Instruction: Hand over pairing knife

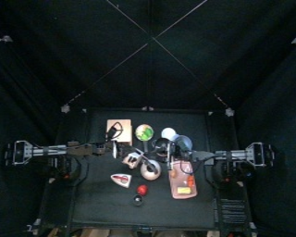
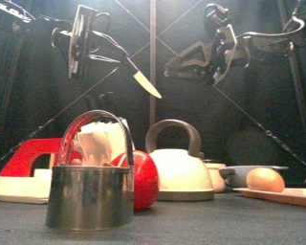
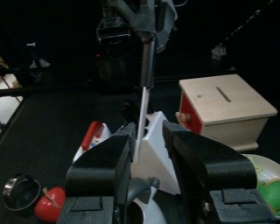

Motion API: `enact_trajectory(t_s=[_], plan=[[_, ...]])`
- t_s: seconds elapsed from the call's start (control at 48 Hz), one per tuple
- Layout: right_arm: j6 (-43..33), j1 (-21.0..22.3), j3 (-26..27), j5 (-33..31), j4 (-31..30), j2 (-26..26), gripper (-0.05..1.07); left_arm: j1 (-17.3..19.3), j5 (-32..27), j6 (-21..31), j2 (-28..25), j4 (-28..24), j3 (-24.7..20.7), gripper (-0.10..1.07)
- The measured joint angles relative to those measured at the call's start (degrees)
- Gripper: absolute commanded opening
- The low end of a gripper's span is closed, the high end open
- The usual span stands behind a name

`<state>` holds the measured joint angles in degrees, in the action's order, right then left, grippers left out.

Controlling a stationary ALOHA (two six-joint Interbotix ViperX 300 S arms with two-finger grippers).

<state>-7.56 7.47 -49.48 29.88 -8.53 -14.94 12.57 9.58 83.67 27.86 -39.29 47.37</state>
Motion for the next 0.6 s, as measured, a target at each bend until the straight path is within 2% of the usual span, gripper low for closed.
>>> enact_trajectory(t_s=[0.604], plan=[[0.0, 0.0, 6.06, -5.27, 1.85, 7.65, 0.72, 0.62, -0.09, 0.0, 0.0, 0.0, 0.0, 0.66]])
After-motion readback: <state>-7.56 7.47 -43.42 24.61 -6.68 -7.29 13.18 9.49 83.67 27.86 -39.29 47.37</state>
